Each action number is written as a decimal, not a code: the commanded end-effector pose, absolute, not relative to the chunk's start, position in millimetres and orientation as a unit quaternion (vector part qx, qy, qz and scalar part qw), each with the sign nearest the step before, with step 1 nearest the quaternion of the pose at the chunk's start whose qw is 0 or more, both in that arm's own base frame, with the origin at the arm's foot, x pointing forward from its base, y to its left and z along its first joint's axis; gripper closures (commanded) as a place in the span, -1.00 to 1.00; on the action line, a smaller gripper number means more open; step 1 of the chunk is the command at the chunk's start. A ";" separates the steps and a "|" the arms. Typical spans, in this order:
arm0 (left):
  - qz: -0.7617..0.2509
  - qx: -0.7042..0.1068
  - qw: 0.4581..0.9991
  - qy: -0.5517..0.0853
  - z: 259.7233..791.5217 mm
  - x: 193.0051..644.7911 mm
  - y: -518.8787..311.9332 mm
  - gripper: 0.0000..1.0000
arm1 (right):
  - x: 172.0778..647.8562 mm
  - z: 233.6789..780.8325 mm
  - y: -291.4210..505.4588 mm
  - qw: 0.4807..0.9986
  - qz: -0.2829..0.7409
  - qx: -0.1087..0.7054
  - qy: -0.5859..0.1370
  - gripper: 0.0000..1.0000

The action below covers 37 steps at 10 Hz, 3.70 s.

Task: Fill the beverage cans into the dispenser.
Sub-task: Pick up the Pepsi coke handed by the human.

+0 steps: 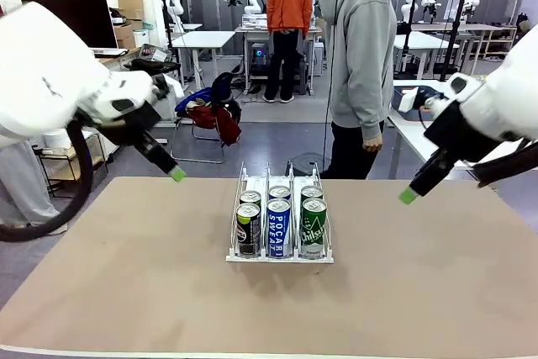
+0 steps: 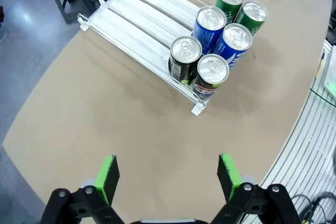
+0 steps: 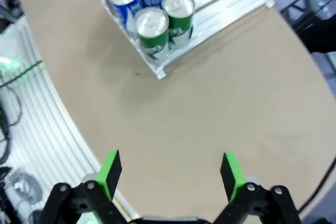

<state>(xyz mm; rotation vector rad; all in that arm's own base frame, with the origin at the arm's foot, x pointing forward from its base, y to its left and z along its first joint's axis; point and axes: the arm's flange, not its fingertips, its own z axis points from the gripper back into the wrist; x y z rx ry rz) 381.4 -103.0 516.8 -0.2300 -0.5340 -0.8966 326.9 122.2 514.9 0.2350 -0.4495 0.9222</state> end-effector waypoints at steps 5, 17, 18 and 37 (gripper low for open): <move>-0.418 -0.067 0.856 -0.296 576.8 374.5 -75.4 -1.00 | 297.4 569.5 106.1 0.857 0.440 0.095 -0.252 -1.00; -0.424 -0.096 0.831 -0.348 684.1 387.9 -51.2 -1.00 | 324.2 723.5 74.5 0.834 0.426 0.144 -0.320 -1.00; -0.418 -0.094 0.833 -0.350 685.3 386.7 -49.6 -1.00 | 322.9 728.4 68.9 0.834 0.416 0.147 -0.332 -1.00; -0.403 -0.125 0.834 -0.355 733.3 369.7 -47.1 -1.00 | 308.2 818.6 22.0 0.828 0.424 0.146 -0.335 -1.00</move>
